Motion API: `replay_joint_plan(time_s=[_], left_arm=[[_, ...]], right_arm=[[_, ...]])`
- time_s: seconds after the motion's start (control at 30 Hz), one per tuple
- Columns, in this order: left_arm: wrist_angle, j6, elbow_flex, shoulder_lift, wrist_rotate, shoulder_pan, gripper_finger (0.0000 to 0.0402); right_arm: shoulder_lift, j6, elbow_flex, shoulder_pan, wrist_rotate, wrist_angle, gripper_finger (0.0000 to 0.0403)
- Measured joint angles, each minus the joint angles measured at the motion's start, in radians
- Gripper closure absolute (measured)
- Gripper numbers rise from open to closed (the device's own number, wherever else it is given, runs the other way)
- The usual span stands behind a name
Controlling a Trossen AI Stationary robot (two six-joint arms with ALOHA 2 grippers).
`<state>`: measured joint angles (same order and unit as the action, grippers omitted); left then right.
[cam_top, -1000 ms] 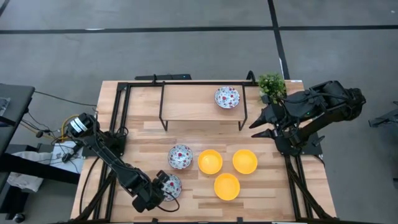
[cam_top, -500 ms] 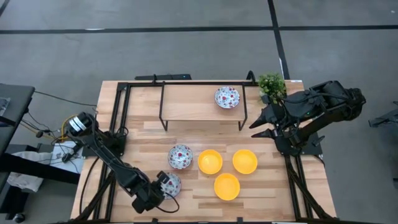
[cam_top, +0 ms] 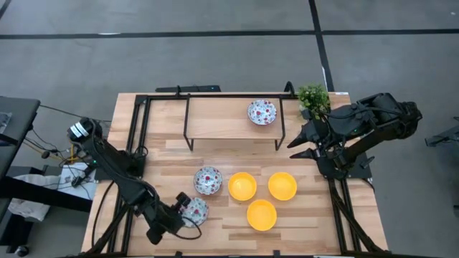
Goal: Pick & Place Mini bowls
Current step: Stack the bottom red patterned bowl on top of the red patterned bowl on the shelf
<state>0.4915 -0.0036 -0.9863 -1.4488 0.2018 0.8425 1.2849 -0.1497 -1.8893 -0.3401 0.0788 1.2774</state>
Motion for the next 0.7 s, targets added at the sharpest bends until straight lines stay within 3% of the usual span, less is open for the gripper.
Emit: replay_joint_plan(time_s=[0.33,0.53,0.7], left_arm=[[0.000,0.060,0.000,0.178,0.386,-0.061,0.0379],[-0.002,0.081,0.000,0.243,0.398,-0.137,0.0385],[-0.001,0.126,0.000,0.248,0.332,-0.192,0.0380]], right_arm=[[0.102,0.075,0.000,0.002,0.000,-0.001,0.0270],[0.201,0.220,0.001,0.011,0.000,-0.099,0.0275],[0.285,0.391,0.001,0.030,-0.002,-0.235,0.0280]])
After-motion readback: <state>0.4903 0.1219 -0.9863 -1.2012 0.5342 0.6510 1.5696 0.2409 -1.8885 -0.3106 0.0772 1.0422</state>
